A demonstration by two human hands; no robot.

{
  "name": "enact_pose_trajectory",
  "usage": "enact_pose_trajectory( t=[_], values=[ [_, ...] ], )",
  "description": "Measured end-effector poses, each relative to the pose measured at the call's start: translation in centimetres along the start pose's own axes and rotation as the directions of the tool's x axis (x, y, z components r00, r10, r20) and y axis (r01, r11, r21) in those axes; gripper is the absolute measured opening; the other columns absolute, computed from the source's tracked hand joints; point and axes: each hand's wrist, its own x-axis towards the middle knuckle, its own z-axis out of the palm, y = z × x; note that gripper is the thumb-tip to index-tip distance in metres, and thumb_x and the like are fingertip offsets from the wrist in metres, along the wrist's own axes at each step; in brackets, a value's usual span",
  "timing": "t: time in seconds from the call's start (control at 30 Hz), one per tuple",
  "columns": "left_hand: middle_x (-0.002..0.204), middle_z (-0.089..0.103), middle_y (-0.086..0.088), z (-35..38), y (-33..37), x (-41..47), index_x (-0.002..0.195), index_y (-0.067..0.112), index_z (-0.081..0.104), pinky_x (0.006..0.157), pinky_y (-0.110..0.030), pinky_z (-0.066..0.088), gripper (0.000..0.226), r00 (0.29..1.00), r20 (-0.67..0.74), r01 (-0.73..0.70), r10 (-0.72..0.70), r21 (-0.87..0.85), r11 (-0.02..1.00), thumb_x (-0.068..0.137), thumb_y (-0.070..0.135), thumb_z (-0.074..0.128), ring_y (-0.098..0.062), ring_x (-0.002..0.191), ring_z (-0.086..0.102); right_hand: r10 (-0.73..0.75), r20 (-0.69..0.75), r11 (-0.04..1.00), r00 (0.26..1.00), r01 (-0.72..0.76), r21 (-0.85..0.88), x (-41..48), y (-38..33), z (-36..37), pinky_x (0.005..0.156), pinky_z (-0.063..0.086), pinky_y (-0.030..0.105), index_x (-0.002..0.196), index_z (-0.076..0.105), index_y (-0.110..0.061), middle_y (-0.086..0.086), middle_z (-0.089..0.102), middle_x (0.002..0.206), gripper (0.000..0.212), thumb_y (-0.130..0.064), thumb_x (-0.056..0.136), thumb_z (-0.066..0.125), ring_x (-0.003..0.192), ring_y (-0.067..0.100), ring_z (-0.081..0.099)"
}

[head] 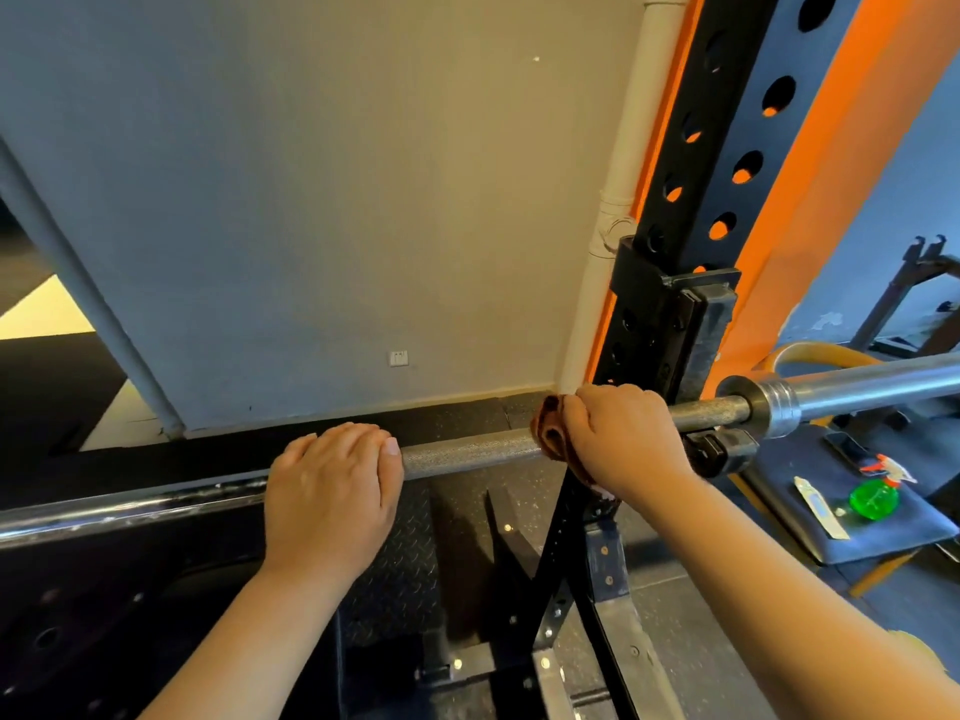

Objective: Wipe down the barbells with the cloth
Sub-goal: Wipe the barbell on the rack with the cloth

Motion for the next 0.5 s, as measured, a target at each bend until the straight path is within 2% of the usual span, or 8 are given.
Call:
enact_pose_trajectory(
  t=[0.03,0.1,0.17,0.23,0.3,0.4,0.47,0.5],
  values=[
    [0.099,0.073,0.006,0.1,0.1,0.0,0.093,0.022,0.072,0.086,-0.039,0.052,0.038,1.0,-0.016,0.004,-0.004,-0.013,1.0,0.103,0.034,0.038,-0.015,0.091,0.069,0.062,-0.139,0.987,0.988,-0.041,0.154,-1.2,-0.3,1.1,0.072,0.042,0.038,0.085,0.058,-0.021,-0.004,0.059,0.082,0.035,-0.033,0.106,0.033,0.077,0.025,0.058],
    [0.099,0.074,0.003,0.3,0.2,0.1,0.093,0.019,0.074,0.087,-0.042,0.054,0.039,0.999,-0.047,0.013,-0.014,-0.028,1.0,0.103,0.033,0.039,-0.017,0.091,0.07,0.177,-0.323,0.922,0.93,-0.041,0.386,-3.4,-1.1,3.2,0.093,0.041,0.043,0.1,0.063,-0.02,-0.003,0.059,0.097,0.035,-0.033,0.106,0.031,0.097,0.023,0.055],
    [0.1,0.076,0.001,0.4,0.3,0.1,0.094,0.017,0.076,0.088,-0.043,0.054,0.04,0.997,-0.068,0.025,-0.027,-0.022,0.999,0.103,0.032,0.04,-0.019,0.092,0.072,0.237,-0.349,0.888,0.907,-0.056,0.456,-4.4,-2.3,4.7,0.113,0.03,0.05,0.118,0.061,-0.016,0.0,0.058,0.116,0.035,-0.031,0.107,0.032,0.117,0.025,0.049],
    [0.1,0.076,0.0,0.4,0.4,0.1,0.094,0.017,0.077,0.089,-0.044,0.054,0.04,0.997,-0.068,0.037,-0.039,-0.026,0.999,0.103,0.032,0.041,-0.019,0.092,0.072,0.249,-0.32,0.887,0.914,-0.082,0.454,-4.1,-4.0,4.8,0.12,0.021,0.051,0.12,0.059,-0.017,0.0,0.057,0.12,0.035,-0.033,0.107,0.032,0.122,0.025,0.047],
    [0.1,0.076,0.0,0.4,0.5,0.1,0.095,0.017,0.077,0.088,-0.042,0.054,0.04,0.998,-0.059,0.031,-0.033,-0.033,0.999,0.103,0.032,0.04,-0.019,0.091,0.072,0.154,-0.272,0.912,0.95,-0.031,0.408,-3.4,-5.9,3.8,0.119,0.023,0.045,0.117,0.061,-0.022,-0.005,0.059,0.116,0.036,-0.038,0.108,0.03,0.117,0.021,0.049],
    [0.103,0.075,0.0,0.3,-0.1,-0.2,0.102,0.016,0.076,0.086,-0.038,0.053,0.044,0.998,-0.068,-0.014,0.011,-0.051,0.999,0.105,0.034,0.036,-0.018,0.093,0.071,-0.048,-0.196,0.952,0.979,0.104,0.289,-2.5,-6.3,2.6,0.106,0.034,0.038,0.118,0.061,-0.029,-0.011,0.061,0.114,0.042,-0.048,0.108,0.025,0.11,0.015,0.053],
    [0.109,0.074,-0.002,0.3,-1.0,-0.6,0.111,0.013,0.074,0.09,-0.038,0.054,0.046,0.995,-0.086,-0.046,0.041,-0.058,0.997,0.106,0.034,0.034,-0.02,0.101,0.07,-0.099,-0.217,0.962,0.971,0.149,0.229,-2.3,-4.9,2.7,0.099,0.037,0.036,0.119,0.061,-0.029,-0.011,0.063,0.112,0.047,-0.051,0.108,0.021,0.106,0.015,0.056],
    [0.113,0.073,-0.004,0.3,-1.4,-0.9,0.115,0.012,0.073,0.095,-0.038,0.052,0.046,0.994,-0.09,-0.061,0.056,-0.056,0.997,0.106,0.033,0.033,-0.021,0.107,0.069,-0.072,-0.25,0.963,0.966,0.133,0.235,-2.6,-4.3,2.9,0.098,0.038,0.036,0.118,0.062,-0.027,-0.009,0.064,0.111,0.047,-0.05,0.108,0.023,0.106,0.017,0.056]
  ],
)
